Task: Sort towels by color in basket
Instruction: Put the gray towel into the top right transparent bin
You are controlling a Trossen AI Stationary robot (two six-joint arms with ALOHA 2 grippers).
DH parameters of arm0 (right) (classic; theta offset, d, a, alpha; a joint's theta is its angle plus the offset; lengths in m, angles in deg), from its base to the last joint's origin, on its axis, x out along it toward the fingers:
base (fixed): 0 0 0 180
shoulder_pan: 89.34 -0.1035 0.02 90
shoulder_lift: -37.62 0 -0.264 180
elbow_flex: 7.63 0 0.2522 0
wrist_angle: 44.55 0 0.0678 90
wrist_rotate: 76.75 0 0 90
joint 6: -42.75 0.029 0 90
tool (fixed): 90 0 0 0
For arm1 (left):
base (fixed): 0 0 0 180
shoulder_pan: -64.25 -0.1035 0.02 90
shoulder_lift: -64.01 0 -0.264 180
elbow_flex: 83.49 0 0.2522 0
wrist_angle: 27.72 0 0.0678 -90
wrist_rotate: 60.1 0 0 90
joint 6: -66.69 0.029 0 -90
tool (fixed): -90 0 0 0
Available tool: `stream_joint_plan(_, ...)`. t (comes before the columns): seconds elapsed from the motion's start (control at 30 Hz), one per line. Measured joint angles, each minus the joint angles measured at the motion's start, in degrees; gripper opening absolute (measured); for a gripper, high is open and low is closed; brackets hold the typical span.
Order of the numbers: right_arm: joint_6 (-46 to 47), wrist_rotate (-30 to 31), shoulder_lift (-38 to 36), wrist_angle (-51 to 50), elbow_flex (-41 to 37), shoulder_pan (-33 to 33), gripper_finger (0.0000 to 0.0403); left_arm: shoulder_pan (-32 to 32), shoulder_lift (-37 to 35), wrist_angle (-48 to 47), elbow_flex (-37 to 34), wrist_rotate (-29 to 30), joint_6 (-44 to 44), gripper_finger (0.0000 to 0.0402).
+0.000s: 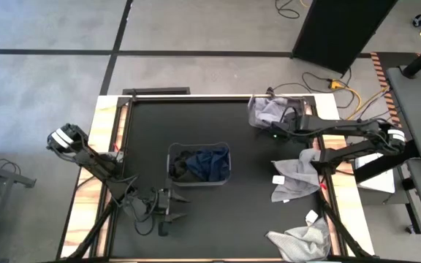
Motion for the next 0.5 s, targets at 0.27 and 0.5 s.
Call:
stream_joint_plan(0.27,-1.37,8.47,-0.22,0.45,0.07,-0.13,0.0238,0.0,0.0,0.11,0.0,0.0,-0.27,0.0184)
stream_joint_plan(0.5,-0.52,-12.44,-0.41,0.57,0.07,-7.42,0.0232,0.0,0.0,0.09,0.0,-0.02,-1.01,0.0184)
